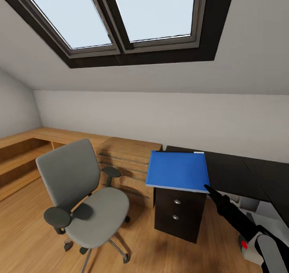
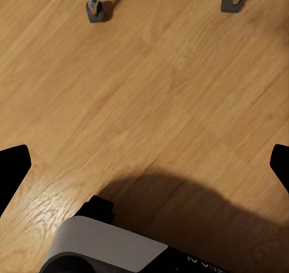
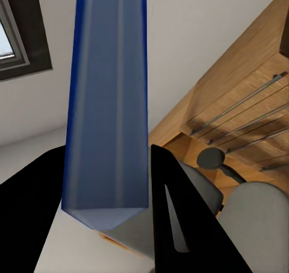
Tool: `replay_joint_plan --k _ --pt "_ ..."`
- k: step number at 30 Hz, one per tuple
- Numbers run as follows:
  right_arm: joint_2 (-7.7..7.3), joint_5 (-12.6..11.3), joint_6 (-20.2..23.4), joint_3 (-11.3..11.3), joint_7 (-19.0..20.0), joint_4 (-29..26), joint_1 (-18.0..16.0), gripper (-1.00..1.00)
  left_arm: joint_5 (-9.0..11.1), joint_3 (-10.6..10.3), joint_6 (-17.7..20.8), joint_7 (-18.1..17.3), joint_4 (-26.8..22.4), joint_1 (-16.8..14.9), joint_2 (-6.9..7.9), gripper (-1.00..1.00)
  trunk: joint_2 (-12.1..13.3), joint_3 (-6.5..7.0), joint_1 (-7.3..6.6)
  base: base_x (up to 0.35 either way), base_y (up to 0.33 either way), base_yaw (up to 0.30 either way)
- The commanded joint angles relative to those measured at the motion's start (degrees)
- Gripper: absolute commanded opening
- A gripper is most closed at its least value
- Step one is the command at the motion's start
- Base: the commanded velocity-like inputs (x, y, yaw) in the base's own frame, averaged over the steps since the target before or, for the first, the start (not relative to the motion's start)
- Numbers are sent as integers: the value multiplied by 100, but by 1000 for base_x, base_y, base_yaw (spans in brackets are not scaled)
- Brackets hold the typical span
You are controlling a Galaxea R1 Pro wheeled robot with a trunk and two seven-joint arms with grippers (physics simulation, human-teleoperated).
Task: In the bedroom, organize the workspace by keeping the computer under the desk, ensuring the monitor is on the desk, placing the keyboard on the desk next to the monitor, placing the mouse on the desk next to the keyboard, moving the folder from the swivel chair onto the desk next to the mouse, stacking the notebook on top of the folder with the pen on top of the notebook, and positioning the swivel chair next to the desk.
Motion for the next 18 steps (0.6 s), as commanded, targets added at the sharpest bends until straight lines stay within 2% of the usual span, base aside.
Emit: replay_joint_plan --k 1,5,18 --pt "3 -18 38 -9 7 2 -5 -100 34 -48 25 52 -12 -2 6 100 -5 -7 0 0 0 -9" --pt "10 -13 35 -9 8 0 -5 -100 34 -45 25 52 -12 -2 9 100 -5 -17 0 0 0 -69" --pt "5 -44 35 -16 8 8 -5 -100 34 -48 25 52 -12 -2 6 100 -5 -106 0 0 0 -197"
